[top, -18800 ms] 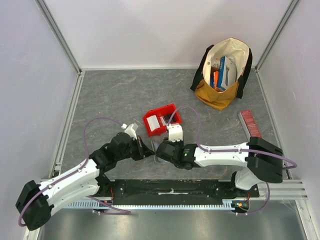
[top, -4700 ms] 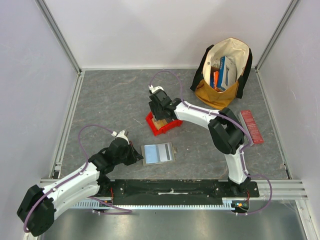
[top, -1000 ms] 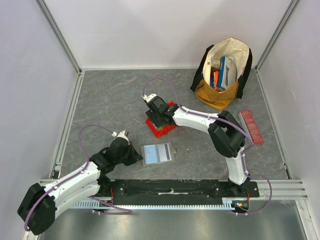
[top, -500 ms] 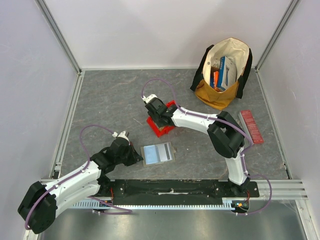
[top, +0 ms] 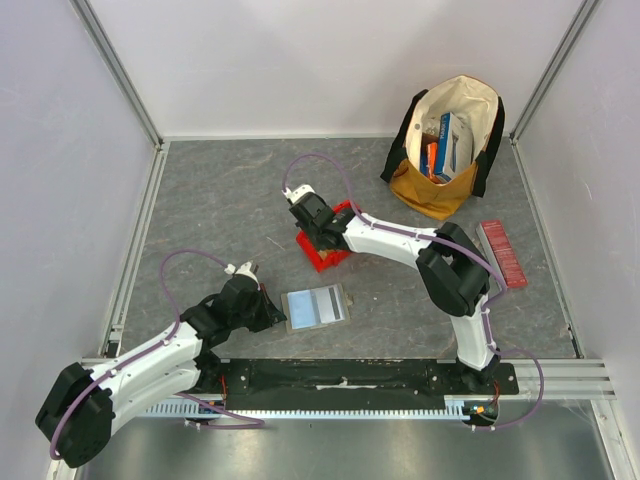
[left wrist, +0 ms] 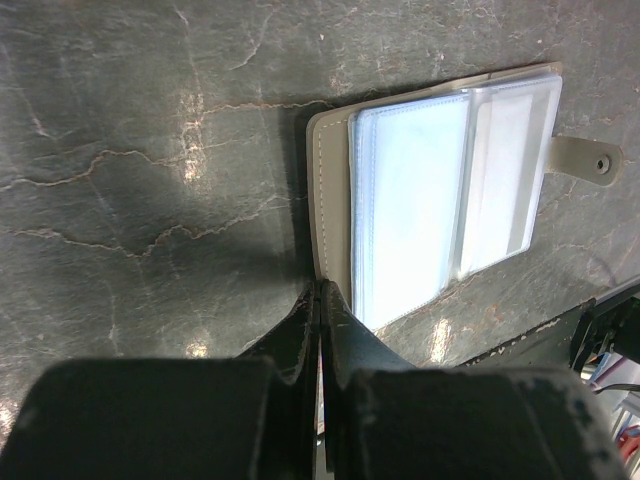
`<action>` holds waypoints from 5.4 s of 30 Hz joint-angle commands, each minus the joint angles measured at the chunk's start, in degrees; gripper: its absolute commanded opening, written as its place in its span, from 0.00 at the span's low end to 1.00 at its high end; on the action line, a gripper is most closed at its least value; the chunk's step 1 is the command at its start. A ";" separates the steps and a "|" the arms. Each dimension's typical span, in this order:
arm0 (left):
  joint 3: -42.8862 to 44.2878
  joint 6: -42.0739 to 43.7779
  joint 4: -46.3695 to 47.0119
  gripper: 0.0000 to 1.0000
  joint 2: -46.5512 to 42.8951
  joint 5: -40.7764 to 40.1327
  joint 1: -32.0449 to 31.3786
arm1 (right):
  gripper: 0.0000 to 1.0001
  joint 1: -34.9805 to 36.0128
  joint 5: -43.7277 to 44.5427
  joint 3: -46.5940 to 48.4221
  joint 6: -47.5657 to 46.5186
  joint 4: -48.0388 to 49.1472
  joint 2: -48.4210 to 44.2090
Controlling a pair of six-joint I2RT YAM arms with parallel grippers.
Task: Put the credit cards into the card holder
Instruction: Pick up the credit card from the storage box.
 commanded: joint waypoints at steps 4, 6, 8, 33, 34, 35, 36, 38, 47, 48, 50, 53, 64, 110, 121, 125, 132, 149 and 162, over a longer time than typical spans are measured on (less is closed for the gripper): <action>-0.05 0.56 1.76 0.02 -0.14 0.14 0.42 | 0.07 -0.56 0.24 1.20 -0.79 -1.42 -2.93; 0.03 0.56 1.76 0.02 -0.14 0.14 0.42 | 0.07 -0.56 -1.08 0.93 -0.79 -1.42 -3.63; 0.03 0.64 1.85 0.02 -0.06 0.14 0.42 | 0.05 -0.56 -2.14 0.67 -0.70 -1.50 -4.07; -0.32 0.47 1.23 0.02 -1.20 0.14 0.42 | 0.19 -0.56 -12.86 -0.12 0.62 -1.86 -0.91; -0.32 0.47 1.23 0.02 -1.37 0.14 0.42 | 0.20 -0.56 -13.13 -0.12 0.62 -1.86 -0.82; -0.40 0.47 1.23 0.02 -1.37 0.22 0.42 | 0.19 -0.56 -13.56 -0.03 0.62 -1.94 -0.65; -0.41 0.47 1.23 0.02 -1.46 0.14 0.42 | 0.18 -0.56 -13.65 -0.21 0.71 -2.03 -0.74; -0.41 0.47 1.06 0.02 -1.64 0.22 0.42 | 0.16 -0.56 -14.00 -0.30 0.88 -1.94 -0.74; -0.41 0.38 0.97 0.02 -1.99 0.23 0.42 | 0.14 -0.65 -20.41 0.32 1.14 -1.51 -1.70; -0.41 0.38 0.97 0.02 -2.08 0.31 0.42 | 0.16 -0.73 -20.68 0.32 1.15 -1.50 -1.62; -0.32 0.38 0.97 0.02 -2.16 0.23 0.34 | 0.21 -0.82 -22.97 0.23 1.41 -1.50 -1.35; -0.40 0.38 0.97 0.02 -2.08 0.05 0.34 | 0.24 -0.82 -24.29 -0.03 1.76 -1.51 -0.91; -0.23 0.38 0.97 0.02 -1.99 -0.12 0.42 | 0.14 -0.91 -31.40 -0.21 1.94 -0.89 -1.35; 0.21 0.56 0.44 0.02 -1.55 -0.57 0.42 | 0.00 0.58 -6.38 -6.01 5.19 4.82 -15.68; 0.21 0.47 0.18 0.02 -1.64 -0.48 0.51 | 0.00 3.22 1.90 -6.01 4.66 4.29 -11.90; 0.30 0.38 0.26 0.02 -1.64 -0.48 0.51 | 0.00 3.22 1.91 -4.78 3.96 3.51 -11.37; 0.74 0.64 0.88 0.02 -0.41 -0.13 0.51 | 0.00 3.22 -1.70 -2.93 0.72 1.31 -10.41; 0.83 0.82 0.97 0.02 0.03 0.05 0.51 | 0.08 1.29 -7.41 -0.04 0.18 -0.71 -3.90; 0.30 0.64 0.79 0.02 -0.58 -0.30 0.42 | 0.28 0.15 -7.59 1.37 0.88 2.10 -4.87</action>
